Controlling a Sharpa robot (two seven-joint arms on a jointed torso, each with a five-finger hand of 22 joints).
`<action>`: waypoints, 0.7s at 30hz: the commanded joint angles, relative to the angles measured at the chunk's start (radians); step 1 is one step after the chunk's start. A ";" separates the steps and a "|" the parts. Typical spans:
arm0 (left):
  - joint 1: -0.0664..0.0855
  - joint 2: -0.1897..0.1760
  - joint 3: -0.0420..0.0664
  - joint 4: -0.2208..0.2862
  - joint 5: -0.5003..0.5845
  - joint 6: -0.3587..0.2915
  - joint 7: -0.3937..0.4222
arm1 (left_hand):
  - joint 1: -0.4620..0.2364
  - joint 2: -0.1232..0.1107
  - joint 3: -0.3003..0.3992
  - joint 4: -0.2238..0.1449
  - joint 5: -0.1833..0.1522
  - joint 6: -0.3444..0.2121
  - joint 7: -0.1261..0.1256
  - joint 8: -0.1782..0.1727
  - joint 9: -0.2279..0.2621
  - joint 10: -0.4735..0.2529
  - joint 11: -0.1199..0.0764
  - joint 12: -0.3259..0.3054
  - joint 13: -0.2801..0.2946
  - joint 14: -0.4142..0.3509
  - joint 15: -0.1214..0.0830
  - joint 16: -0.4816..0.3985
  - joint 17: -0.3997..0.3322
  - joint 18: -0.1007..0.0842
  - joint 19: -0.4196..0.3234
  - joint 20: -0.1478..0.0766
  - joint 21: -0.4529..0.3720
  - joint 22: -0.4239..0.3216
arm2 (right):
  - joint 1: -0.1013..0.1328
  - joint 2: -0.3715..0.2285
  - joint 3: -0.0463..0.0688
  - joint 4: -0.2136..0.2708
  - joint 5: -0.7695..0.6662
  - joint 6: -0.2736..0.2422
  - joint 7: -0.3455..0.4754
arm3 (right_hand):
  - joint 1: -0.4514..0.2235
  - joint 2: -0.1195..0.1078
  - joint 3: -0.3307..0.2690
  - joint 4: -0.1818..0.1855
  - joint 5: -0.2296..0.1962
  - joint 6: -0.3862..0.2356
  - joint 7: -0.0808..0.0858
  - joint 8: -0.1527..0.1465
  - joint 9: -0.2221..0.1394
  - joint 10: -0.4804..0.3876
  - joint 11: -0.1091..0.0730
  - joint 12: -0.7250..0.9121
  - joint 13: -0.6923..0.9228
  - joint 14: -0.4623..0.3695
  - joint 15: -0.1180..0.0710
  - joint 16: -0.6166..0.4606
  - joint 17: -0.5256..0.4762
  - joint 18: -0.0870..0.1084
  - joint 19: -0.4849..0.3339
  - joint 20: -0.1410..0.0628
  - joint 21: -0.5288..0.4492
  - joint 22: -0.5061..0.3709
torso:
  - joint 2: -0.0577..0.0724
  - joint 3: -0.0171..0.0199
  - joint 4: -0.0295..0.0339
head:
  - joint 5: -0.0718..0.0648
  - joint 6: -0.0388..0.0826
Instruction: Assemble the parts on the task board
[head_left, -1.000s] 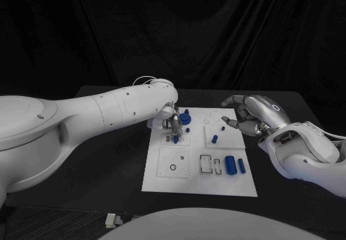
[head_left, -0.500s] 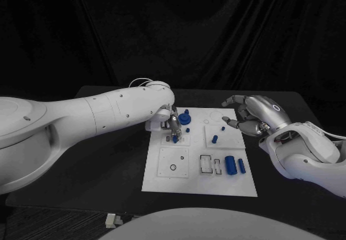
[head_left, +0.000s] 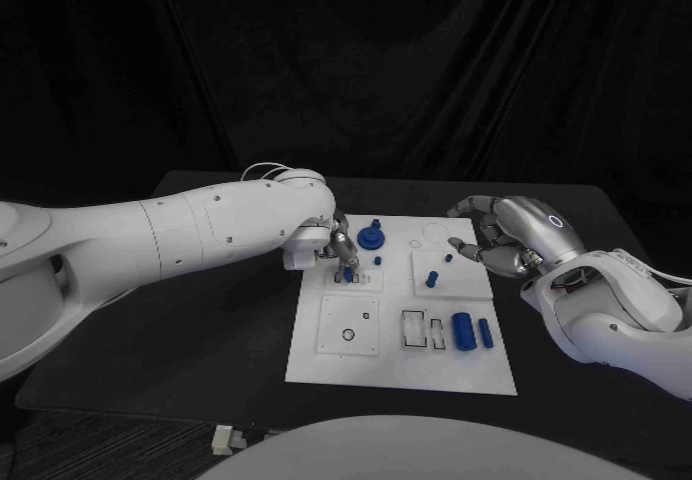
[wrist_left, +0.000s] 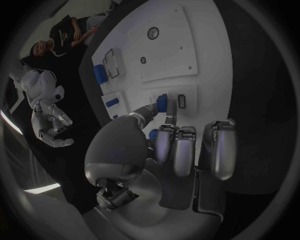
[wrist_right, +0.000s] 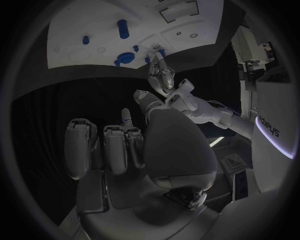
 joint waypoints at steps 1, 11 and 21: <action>0.003 -0.006 0.001 0.021 0.005 -0.071 -0.007 | 0.001 0.013 0.081 -0.072 -0.006 0.003 -0.009 0.002 0.123 0.001 -0.007 -0.004 0.094 0.106 -0.008 0.003 0.263 0.016 0.008 -0.005 0.000 0.213 | -0.005 0.000 0.000 -0.002 -0.004 -0.008 0.004 | 0.007 0.001 0.004 0.002 0.005 -0.001 0.000 0.006 -0.001 0.078 -0.005 -0.007 0.225 0.078 -0.008 -0.006 0.141 0.010 0.022 -0.007 -0.003 0.205 | 0.000 0.0009 -0.0006 | 0.000 0.000; 0.002 -0.013 0.001 0.042 0.005 -0.109 0.004 | 0.004 0.015 0.085 -0.066 -0.024 -0.004 -0.007 -0.001 0.129 -0.006 -0.006 -0.018 0.081 0.106 -0.008 0.003 0.263 0.018 0.002 -0.004 -0.012 0.210 | -0.009 -0.001 0.000 -0.003 -0.004 -0.011 0.005 | 0.007 0.001 0.004 0.002 0.005 -0.001 0.000 0.006 -0.001 0.078 -0.005 -0.007 0.225 0.078 -0.008 -0.006 0.141 0.010 0.022 -0.007 -0.003 0.205 | 0.002 0.0012 -0.0006 | -0.005 0.000; -0.011 -0.032 0.000 0.078 -0.049 -0.211 0.039 | 0.010 0.020 0.089 -0.060 -0.037 -0.012 -0.005 -0.005 0.133 -0.014 -0.004 -0.030 0.070 0.105 -0.005 0.002 0.262 0.024 -0.015 -0.003 -0.037 0.202 | -0.011 0.000 0.000 -0.004 -0.004 -0.020 0.012 | 0.008 0.000 0.005 0.002 0.005 -0.001 0.000 0.006 -0.002 0.077 -0.005 -0.008 0.223 0.078 -0.008 -0.008 0.139 0.011 0.022 -0.007 -0.005 0.204 | 0.003 0.0001 -0.0018 | -0.002 0.000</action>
